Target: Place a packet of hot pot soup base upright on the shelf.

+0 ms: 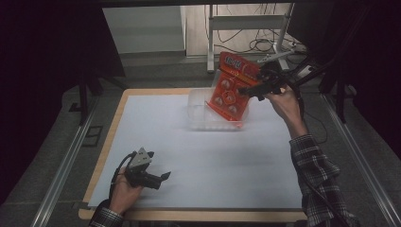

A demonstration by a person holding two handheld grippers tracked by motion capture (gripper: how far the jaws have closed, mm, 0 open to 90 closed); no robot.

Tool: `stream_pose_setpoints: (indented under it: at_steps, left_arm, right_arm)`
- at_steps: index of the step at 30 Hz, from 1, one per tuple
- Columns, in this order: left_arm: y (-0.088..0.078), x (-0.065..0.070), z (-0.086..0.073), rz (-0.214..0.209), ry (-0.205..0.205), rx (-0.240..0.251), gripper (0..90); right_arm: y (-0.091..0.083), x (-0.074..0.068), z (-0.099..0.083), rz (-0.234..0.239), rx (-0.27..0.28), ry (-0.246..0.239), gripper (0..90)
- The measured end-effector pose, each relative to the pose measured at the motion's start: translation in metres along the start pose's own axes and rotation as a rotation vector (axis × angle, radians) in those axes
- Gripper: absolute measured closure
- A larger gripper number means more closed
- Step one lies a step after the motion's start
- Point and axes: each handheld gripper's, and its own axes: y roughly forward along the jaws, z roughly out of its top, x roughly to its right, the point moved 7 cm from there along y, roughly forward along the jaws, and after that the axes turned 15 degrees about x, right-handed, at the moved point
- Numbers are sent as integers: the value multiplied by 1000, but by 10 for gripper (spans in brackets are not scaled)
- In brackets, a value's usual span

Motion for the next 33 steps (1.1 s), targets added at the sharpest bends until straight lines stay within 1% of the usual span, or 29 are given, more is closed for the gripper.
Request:
stream_pose_setpoints:
  at_steps: [2, 4, 9, 13, 21, 23, 26, 29, 31, 33]
  left_arm:
    - [0, 0, 0, 0, 1, 3, 0]
    - [0, 0, 0, -1, 1, 5, 0]
    - [0, 0, 1, -1, 3, 9, 0]
    - [0, 0, 1, -3, 3, 12, 0]
    - [0, 0, 0, -7, -2, 13, 0]
    - [0, -1, 1, -6, 0, 15, 0]
    - [0, -1, 1, -5, 1, 17, 0]
    - [0, 0, 1, -8, 5, 17, 0]
    - [0, 0, 1, -7, 12, 14, 0]
    - [0, 1, 1, -9, 15, 15, 0]
  right_arm:
    - [-2, -1, -1, -5, 14, -5, 0]
    - [-4, -3, -1, 2, 21, -3, 0]
    - [-8, -8, -6, 9, 22, 0, 0]
    - [-12, -11, -10, -5, 26, 2, 0]
    - [-22, -19, -19, -11, 36, -6, 0]
    - [-24, -21, -22, -11, 33, 1, 0]
    - [-26, -24, -27, -11, 36, -1, 0]
    - [-29, -26, -33, 1, 41, 6, 0]
    - [-30, -28, -37, 8, 46, 2, 0]
    - [-31, -30, -41, 3, 54, -4, 0]
